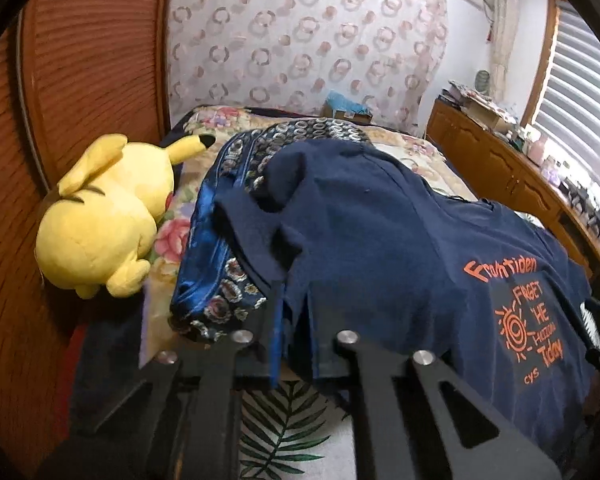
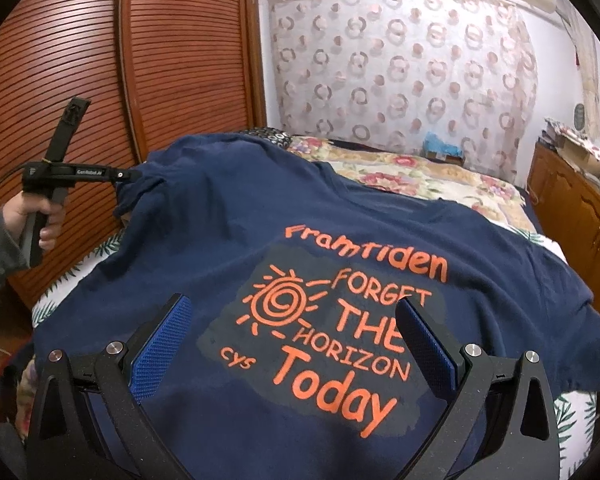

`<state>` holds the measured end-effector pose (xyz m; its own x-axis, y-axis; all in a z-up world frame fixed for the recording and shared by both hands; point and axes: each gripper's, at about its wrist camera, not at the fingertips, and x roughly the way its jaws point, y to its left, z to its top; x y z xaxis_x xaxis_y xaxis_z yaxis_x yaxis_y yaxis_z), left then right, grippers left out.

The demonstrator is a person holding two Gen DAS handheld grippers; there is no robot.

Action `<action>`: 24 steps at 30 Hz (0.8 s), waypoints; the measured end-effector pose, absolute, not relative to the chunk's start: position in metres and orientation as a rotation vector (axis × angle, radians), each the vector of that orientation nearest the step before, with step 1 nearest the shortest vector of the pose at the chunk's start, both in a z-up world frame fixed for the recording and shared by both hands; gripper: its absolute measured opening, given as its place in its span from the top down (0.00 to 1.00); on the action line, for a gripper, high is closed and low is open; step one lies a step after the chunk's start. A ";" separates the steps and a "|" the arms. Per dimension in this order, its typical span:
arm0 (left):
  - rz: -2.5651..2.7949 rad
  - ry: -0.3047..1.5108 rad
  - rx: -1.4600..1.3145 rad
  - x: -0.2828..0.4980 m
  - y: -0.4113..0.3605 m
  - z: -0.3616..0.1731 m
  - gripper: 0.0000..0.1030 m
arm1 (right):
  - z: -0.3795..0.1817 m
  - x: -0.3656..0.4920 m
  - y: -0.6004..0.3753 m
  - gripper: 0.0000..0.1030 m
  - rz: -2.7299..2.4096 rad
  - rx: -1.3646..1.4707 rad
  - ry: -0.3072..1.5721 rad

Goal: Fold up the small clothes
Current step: 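Move the left tool to the shirt's side edge and grasp it, then fold the grasped side inward over the shirt back with the left tool, release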

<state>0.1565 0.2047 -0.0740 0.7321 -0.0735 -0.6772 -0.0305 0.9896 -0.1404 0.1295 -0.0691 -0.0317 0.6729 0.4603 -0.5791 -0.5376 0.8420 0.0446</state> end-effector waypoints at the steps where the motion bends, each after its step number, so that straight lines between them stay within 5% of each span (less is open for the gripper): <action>1: -0.016 0.733 -0.119 0.153 0.200 -0.069 0.95 | -0.032 0.130 -0.071 0.00 0.560 -0.129 0.614; 17: -0.172 0.620 -0.005 0.176 0.118 0.012 0.99 | -0.020 0.128 -0.107 0.00 0.499 -0.073 0.575; 24: -0.223 0.679 0.076 0.209 0.063 0.007 0.97 | -0.018 0.126 -0.129 0.00 0.466 -0.057 0.572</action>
<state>0.2086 0.0626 0.0074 0.7555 -0.1801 -0.6299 0.2294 0.9733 -0.0032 0.1263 -0.1286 -0.0182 0.7402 0.4090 -0.5337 -0.4401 0.8948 0.0754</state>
